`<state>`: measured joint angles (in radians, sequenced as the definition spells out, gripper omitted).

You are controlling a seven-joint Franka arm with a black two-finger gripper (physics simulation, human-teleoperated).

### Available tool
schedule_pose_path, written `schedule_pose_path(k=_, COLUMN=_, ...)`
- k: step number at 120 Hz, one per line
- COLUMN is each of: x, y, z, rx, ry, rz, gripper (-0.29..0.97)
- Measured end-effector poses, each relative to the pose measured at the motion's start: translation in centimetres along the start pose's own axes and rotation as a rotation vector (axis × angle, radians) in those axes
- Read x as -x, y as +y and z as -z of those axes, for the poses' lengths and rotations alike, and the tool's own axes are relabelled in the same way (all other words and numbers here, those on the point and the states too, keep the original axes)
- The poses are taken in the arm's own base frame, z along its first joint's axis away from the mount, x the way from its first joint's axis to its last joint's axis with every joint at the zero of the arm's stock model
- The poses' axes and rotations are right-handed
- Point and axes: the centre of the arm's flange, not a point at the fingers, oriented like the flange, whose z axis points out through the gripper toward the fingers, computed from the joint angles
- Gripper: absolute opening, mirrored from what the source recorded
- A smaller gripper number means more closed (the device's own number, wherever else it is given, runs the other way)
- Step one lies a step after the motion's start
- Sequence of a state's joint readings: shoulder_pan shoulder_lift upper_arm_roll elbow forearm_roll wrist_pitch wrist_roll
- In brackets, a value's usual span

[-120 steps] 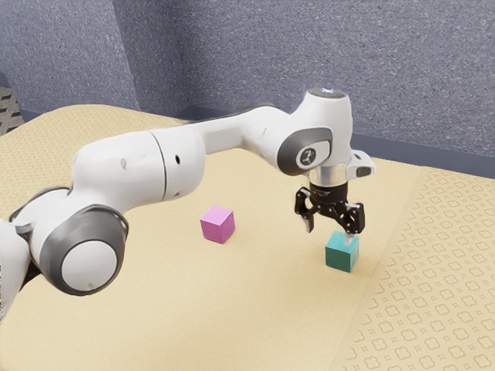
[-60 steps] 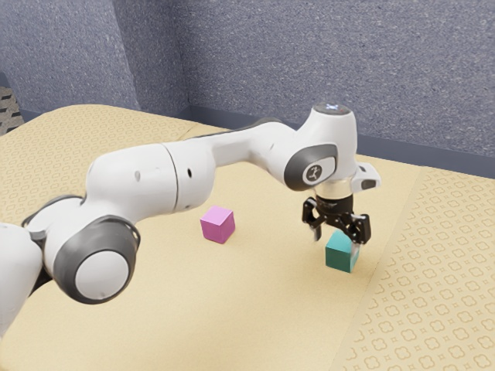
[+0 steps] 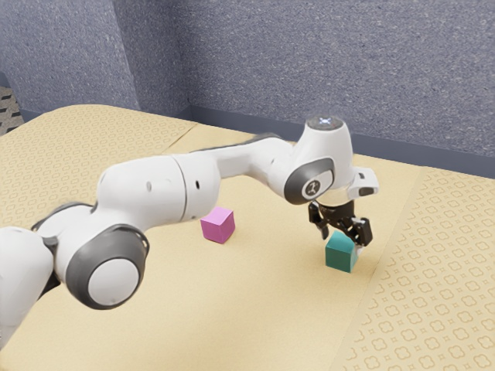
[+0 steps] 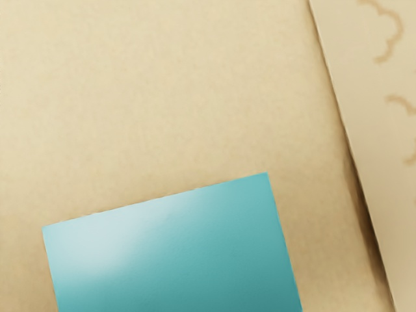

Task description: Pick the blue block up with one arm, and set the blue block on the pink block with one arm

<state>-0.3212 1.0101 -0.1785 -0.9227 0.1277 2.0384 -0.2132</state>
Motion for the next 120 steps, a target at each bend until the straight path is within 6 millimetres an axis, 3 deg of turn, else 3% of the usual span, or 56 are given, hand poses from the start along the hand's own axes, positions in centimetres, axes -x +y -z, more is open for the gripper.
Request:
schedule_pose_path(k=26, x=0.1, y=-0.1, z=-2.0, rx=0.003, ry=-0.003, rz=-0.037, gripper=0.68)
schedule_pose_path(k=69, x=0.0, y=-0.1, z=-2.6, rx=0.010, ry=0.017, rz=-0.070, gripper=0.67)
schedule_pose_path(k=106, x=-0.1, y=-0.3, z=-2.6, rx=0.013, ry=0.025, rz=-0.066, gripper=0.40)
schedule_pose_path(k=120, x=-0.1, y=-0.2, z=-2.7, rx=0.012, ry=0.025, rz=-0.064, gripper=0.36)
